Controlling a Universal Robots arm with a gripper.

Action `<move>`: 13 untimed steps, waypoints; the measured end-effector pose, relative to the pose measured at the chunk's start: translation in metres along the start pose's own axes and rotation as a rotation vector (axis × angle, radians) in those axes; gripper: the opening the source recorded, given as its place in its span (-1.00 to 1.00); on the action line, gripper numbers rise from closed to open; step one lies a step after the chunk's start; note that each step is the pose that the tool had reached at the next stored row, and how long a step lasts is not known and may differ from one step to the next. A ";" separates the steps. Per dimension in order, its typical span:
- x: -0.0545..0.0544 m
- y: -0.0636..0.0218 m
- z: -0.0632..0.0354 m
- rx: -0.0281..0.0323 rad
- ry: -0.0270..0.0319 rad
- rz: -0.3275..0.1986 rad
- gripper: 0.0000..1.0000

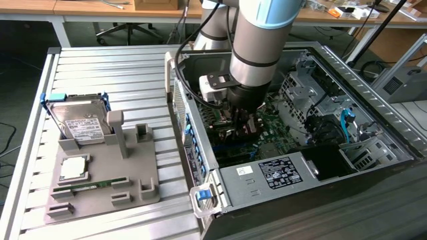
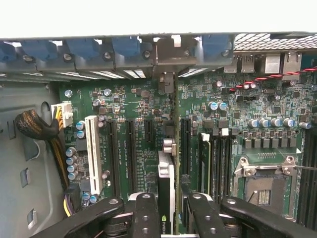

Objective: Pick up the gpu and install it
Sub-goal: 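Insert the gpu into the slot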

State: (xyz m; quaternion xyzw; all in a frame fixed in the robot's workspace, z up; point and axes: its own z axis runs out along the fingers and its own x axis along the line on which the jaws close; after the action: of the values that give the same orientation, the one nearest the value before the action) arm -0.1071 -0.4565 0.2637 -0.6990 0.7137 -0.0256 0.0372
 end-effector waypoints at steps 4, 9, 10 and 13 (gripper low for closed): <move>0.000 0.0001 0.0022 -0.0003 0.0012 0.000 -0.45; 0.000 -0.0001 0.0025 -0.0002 0.0015 0.000 -0.45; 0.000 -0.0001 0.0025 -0.0002 0.0015 0.000 -0.45; 0.000 -0.0001 0.0025 -0.0002 0.0015 0.000 -0.45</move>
State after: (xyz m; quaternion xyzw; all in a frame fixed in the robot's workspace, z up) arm -0.1068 -0.4564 0.2612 -0.6990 0.7137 -0.0260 0.0367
